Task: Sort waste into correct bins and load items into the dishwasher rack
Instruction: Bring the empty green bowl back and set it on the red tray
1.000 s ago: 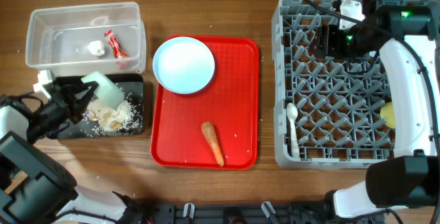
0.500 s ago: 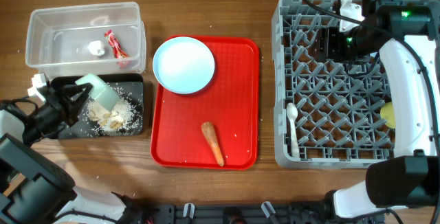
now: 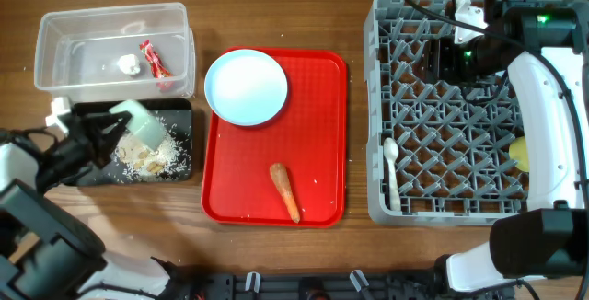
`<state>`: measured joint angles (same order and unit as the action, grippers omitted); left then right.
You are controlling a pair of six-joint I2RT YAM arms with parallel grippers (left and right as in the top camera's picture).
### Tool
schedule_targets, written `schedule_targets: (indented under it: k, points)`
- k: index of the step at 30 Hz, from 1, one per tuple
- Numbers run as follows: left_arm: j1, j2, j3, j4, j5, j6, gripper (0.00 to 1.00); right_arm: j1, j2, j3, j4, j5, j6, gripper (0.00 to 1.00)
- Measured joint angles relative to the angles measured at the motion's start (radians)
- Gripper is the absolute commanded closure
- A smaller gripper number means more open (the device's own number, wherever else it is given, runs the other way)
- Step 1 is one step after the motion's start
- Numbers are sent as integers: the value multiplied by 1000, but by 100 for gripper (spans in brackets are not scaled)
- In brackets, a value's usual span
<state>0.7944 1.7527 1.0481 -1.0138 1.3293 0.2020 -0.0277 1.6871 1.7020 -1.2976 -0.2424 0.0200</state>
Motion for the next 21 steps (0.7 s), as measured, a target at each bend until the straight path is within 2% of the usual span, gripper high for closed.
schedule_targets:
  k: [3, 8, 10, 12, 16, 21]
  points:
    - [-92, -76, 0, 1, -11, 3, 96, 0, 0, 0, 0, 0, 0, 32]
    - [-365, -169, 0, 39, -156, -21, 96, 0, 0, 0, 0, 0, 0, 32]
    - [-514, -171, 0, 90, -283, -84, 96, 0, 0, 0, 0, 1, 0, 32]
    - [-608, -171, 0, 126, -375, -138, 96, 0, 0, 0, -1, 0, 0, 32]
    - [-881, -169, 0, 166, -691, -304, 96, 0, 0, 0, -2, 0, 0, 32]
    - [-1116, -148, 0, 217, -969, -480, 96, 0, 0, 0, -4, 0, 0, 32]
